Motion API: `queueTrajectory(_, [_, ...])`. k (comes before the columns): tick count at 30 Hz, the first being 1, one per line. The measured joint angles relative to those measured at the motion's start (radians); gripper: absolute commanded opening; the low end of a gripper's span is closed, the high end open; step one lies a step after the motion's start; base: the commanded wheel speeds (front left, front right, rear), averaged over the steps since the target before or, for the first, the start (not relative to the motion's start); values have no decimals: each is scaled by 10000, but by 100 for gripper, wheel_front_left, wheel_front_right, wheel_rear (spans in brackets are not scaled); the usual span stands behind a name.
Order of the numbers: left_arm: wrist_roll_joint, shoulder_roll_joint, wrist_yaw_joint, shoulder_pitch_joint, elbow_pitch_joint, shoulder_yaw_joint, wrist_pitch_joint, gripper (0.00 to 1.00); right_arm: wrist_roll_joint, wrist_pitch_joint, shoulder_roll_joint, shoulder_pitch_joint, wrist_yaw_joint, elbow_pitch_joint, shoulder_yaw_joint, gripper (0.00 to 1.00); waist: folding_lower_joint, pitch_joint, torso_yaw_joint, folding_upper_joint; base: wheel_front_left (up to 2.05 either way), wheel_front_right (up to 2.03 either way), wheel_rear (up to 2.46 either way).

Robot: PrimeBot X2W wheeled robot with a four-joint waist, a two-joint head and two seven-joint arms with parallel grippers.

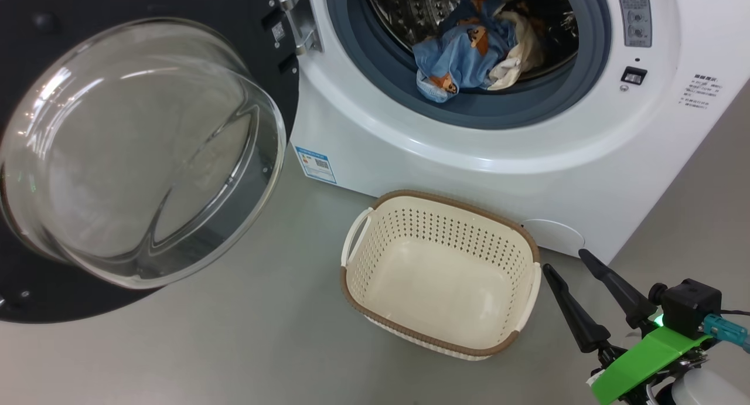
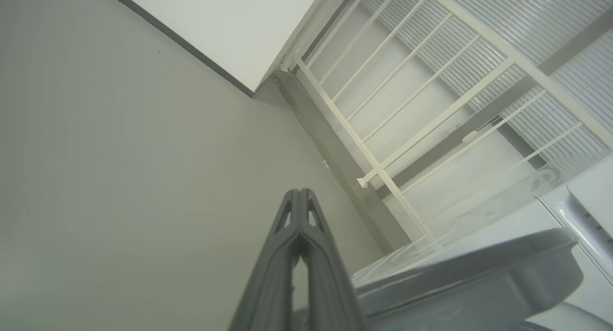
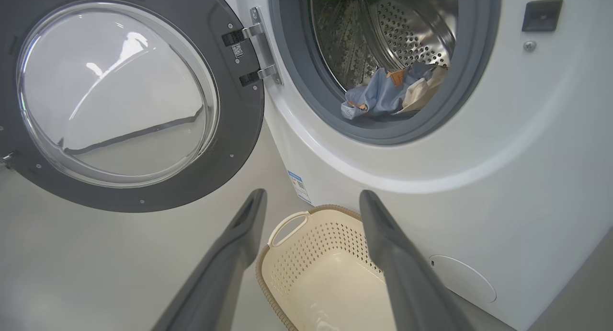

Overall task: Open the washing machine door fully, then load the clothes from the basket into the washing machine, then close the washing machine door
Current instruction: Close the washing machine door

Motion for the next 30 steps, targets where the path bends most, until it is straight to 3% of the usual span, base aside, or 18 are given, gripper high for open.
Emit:
queueTrajectory(12, [-150, 169, 144, -601, 1154, -485, 1739, 0, 15, 0, -265, -341, 0, -6, 176, 100, 0, 245, -2, 0, 0, 0, 0])
queueTrajectory(30, [-761, 270, 52, -502, 658, -909, 4149, 0, 17, 0, -326, -349, -2, 15, 213, 100, 0, 147, 114, 0, 0, 0, 0])
